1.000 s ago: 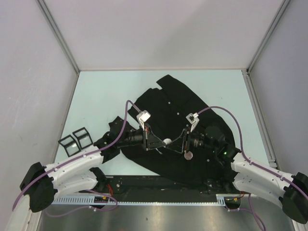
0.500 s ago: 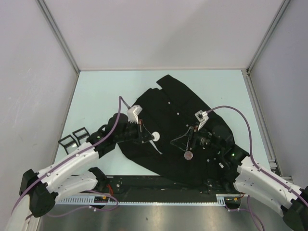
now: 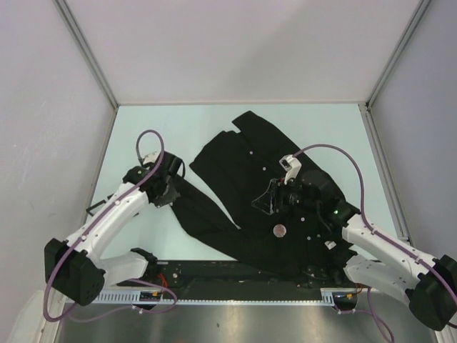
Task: Remove the brooch from the garment
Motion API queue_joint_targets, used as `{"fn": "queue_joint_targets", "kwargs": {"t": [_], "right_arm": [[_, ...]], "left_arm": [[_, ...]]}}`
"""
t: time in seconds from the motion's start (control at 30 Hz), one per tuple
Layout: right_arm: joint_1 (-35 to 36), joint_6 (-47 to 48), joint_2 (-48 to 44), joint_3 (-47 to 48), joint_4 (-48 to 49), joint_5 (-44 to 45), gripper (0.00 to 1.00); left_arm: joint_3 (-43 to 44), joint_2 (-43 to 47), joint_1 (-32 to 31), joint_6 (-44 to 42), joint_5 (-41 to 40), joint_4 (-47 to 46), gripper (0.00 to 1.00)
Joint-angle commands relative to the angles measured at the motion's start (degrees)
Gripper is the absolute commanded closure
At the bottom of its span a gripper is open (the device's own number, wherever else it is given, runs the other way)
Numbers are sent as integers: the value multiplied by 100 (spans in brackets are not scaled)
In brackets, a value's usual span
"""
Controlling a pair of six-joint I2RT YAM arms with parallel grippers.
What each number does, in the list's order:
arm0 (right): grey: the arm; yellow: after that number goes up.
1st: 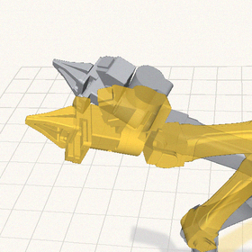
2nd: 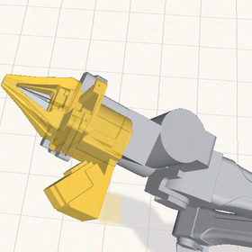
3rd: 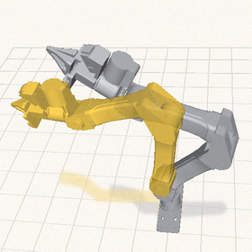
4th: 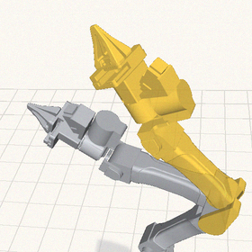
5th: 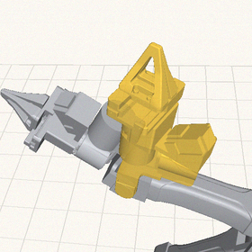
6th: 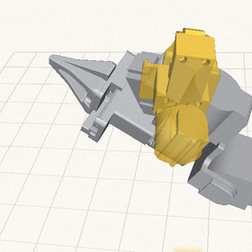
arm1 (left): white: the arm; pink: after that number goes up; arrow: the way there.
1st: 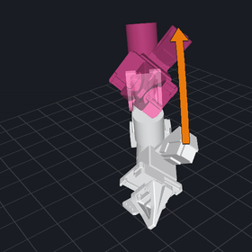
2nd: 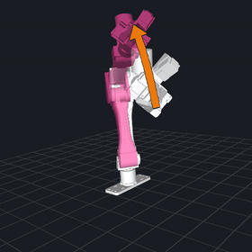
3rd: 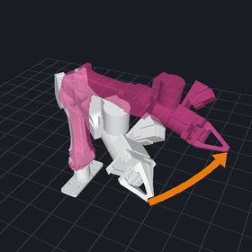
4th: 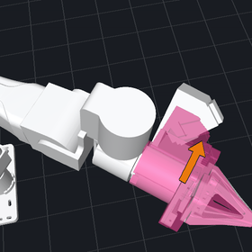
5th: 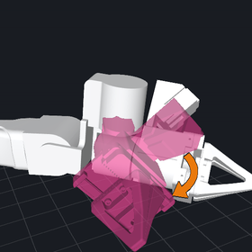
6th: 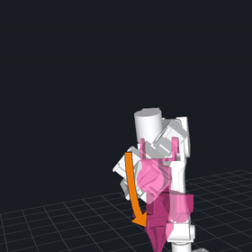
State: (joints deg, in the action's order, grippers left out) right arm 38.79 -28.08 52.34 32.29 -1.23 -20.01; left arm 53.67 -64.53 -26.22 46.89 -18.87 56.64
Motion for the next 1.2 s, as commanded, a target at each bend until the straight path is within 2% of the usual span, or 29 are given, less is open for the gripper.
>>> {"fn": "queue_joint_targets", "kwargs": {"t": [0.0, 0.23, 0.4, 0.5, 0.53, 0.57, 0.87, 1.17], "right_arm": [[-47, 259, 145, 418, -237, -73, 36], [-90, 153, 575, 778, -439, -187, 37], [-125, 92, 1252, 1007, -422, -389, 37], [-126, -66, 1568, 1060, -229, -469, 38], [-134, -101, 1639, 1077, -124, -486, 38], [-126, -189, 1726, 1095, -79, -504, 38], [-134, -207, 2325, 1464, 18, -610, 39], [-161, -102, 2457, 1481, -8, -592, 40]], "left_arm": [[504, -191, 352, 944, -1214, 1147, 100], [610, -1262, 1355, 1374, -1881, 1631, 100], [644, -1938, 1470, 1998, -2611, 1622, 100], [1021, -2509, 1488, 2673, -3288, 2322, 99], [1092, -2651, 1488, 3163, -3437, 2743, 100], [1128, -2722, 1488, 3142, -3622, 2738, 100], [1269, -3337, 1734, 3177, -3650, 2712, 100], [1058, -3645, 2050, 2702, -3298, 2167, 99]]}}
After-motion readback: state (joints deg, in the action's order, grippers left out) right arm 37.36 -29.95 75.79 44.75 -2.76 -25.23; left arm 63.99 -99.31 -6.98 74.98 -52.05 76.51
